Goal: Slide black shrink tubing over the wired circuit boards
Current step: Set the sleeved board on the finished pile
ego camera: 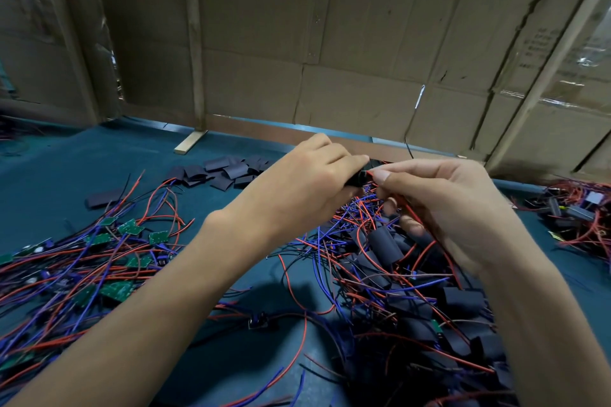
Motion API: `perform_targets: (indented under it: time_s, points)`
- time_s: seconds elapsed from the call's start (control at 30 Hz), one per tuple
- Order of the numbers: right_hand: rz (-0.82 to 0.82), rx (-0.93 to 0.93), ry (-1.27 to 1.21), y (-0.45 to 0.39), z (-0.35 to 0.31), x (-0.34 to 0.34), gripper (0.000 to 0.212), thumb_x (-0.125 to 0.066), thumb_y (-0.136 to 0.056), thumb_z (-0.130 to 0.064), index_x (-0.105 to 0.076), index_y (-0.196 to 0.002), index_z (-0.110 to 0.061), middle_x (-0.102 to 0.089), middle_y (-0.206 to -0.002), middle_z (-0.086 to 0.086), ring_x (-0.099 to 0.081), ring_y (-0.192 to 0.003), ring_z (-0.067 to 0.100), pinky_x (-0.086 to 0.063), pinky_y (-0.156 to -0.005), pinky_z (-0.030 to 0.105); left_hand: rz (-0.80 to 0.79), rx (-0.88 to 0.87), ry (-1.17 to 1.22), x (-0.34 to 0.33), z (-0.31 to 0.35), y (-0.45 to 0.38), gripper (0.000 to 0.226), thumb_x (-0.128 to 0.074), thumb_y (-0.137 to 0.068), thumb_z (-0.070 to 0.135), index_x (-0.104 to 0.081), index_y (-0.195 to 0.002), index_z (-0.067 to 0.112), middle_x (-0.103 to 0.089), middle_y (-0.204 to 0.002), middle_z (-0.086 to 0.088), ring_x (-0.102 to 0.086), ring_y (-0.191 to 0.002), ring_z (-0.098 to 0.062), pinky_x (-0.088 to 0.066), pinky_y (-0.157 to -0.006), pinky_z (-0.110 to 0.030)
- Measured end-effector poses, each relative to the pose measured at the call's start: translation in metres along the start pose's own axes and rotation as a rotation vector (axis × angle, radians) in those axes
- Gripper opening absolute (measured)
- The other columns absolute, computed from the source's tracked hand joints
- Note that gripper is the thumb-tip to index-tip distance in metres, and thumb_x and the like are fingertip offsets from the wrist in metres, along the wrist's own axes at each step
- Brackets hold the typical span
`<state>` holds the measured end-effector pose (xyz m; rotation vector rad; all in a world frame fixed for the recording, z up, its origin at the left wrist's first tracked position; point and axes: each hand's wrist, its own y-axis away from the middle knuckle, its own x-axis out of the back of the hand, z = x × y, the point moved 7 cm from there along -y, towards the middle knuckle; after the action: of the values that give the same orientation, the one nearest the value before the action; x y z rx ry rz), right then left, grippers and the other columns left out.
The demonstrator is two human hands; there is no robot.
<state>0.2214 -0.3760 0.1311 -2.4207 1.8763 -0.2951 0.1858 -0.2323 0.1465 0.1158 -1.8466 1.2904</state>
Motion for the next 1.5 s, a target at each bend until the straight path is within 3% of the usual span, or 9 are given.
perform_targets:
  time_s: [0.33, 0.47, 0.63, 0.73, 0.87, 1.0, 1.13, 1.3, 1.5]
  points:
    - [-0.021, -0.284, -0.321, -0.001, 0.018, -0.01, 0.009, -0.064, -0.091, -0.001, -0.072, -0.088, 0.002, -0.068, -0.07, 0.01, -0.061, -0.051, 0.009, -0.042, -0.037, 0.018, 0.031, -0.048, -0.03, -0.001, 0.006, 0.0, 0.036, -0.071, -0.09, 0.01, -0.066, -0.121, -0.008, -0.071, -0.102, -0.018, -0.063, -0.09, -0.04, -0.054, -0.082, -0.05]
    - [0.005, -0.199, -0.199, -0.001, 0.018, -0.015, 0.014, -0.066, -0.092, -0.002, -0.073, -0.081, -0.002, -0.069, -0.07, 0.01, -0.061, -0.051, 0.009, -0.043, -0.038, 0.019, 0.01, -0.044, -0.014, -0.006, 0.006, 0.002, 0.034, -0.065, -0.092, 0.008, -0.066, -0.123, -0.007, -0.071, -0.102, -0.019, -0.062, -0.09, -0.04, -0.053, -0.08, -0.052]
    - [0.099, -0.075, -0.122, -0.001, 0.0, 0.01, 0.013, -0.065, -0.091, 0.0, -0.07, -0.08, 0.001, -0.066, -0.063, 0.008, -0.061, -0.049, 0.011, -0.042, -0.037, 0.02, -0.223, 0.164, 0.217, -0.008, -0.019, 0.002, 0.079, -0.064, -0.092, 0.051, -0.03, -0.157, 0.022, -0.053, -0.147, -0.003, -0.049, -0.129, -0.027, -0.038, -0.11, -0.047]
    - [0.183, -0.003, 0.029, 0.007, -0.018, 0.054, 0.012, -0.069, -0.088, -0.004, -0.073, -0.077, -0.003, -0.068, -0.063, 0.009, -0.063, -0.05, 0.014, -0.042, -0.036, 0.02, -0.299, 0.433, 0.203, 0.011, -0.071, 0.014, 0.076, -0.059, -0.09, 0.059, -0.03, -0.156, 0.035, -0.049, -0.15, 0.0, -0.044, -0.136, -0.021, -0.034, -0.113, -0.035]
    - [0.294, -0.124, 0.493, 0.014, -0.016, 0.116, 0.01, -0.073, -0.09, -0.013, -0.076, -0.081, -0.009, -0.074, -0.067, 0.008, -0.066, -0.056, 0.019, -0.055, -0.044, 0.032, -0.852, 0.961, -0.075, 0.018, -0.154, 0.093, 0.066, -0.071, -0.086, 0.054, -0.052, -0.141, 0.022, -0.057, -0.138, -0.004, -0.057, -0.125, -0.025, -0.042, -0.095, -0.028]
    - [0.389, -0.209, 0.893, 0.013, -0.008, 0.138, 0.022, -0.074, -0.089, -0.041, -0.071, -0.071, -0.028, -0.073, -0.078, 0.007, -0.066, -0.079, 0.033, -0.056, -0.084, 0.048, -1.255, 1.068, -0.189, 0.002, -0.174, 0.151, 0.042, -0.082, -0.08, 0.042, -0.07, -0.103, 0.01, -0.071, -0.1, -0.006, -0.07, -0.098, -0.024, -0.057, -0.077, -0.03]
    - [0.407, -0.138, 0.859, 0.01, -0.012, 0.128, 0.026, -0.072, -0.085, -0.054, -0.073, -0.071, -0.033, -0.069, -0.065, -0.009, -0.06, -0.07, 0.017, -0.047, -0.069, 0.033, -1.177, 1.108, -0.148, -0.017, -0.18, 0.155, 0.023, -0.081, -0.081, 0.015, -0.06, -0.084, 0.009, -0.074, -0.094, -0.022, -0.056, -0.065, -0.023, -0.046, -0.058, -0.023]
    - [0.318, -0.03, 0.773, 0.012, -0.025, 0.091, 0.011, -0.068, -0.083, -0.06, -0.069, -0.071, -0.059, -0.068, -0.059, -0.017, -0.061, -0.068, 0.013, -0.041, -0.065, 0.024, -1.154, 1.05, -0.071, -0.029, -0.172, 0.144, 0.014, -0.073, -0.084, 0.014, -0.077, -0.094, 0.005, -0.067, -0.064, -0.004, -0.055, -0.043, -0.013, -0.039, -0.041, -0.014]
    - [0.12, 0.102, 0.751, 0.02, -0.035, 0.031, 0.018, -0.063, -0.083, -0.058, -0.075, -0.083, -0.044, -0.075, -0.072, -0.007, -0.072, -0.079, 0.022, -0.053, -0.081, 0.035, -0.903, 0.888, 0.286, -0.026, -0.149, 0.102, 0.009, -0.072, -0.09, 0.011, -0.069, -0.083, 0.015, -0.069, -0.071, -0.001, -0.062, -0.066, -0.017, -0.056, -0.061, -0.03]
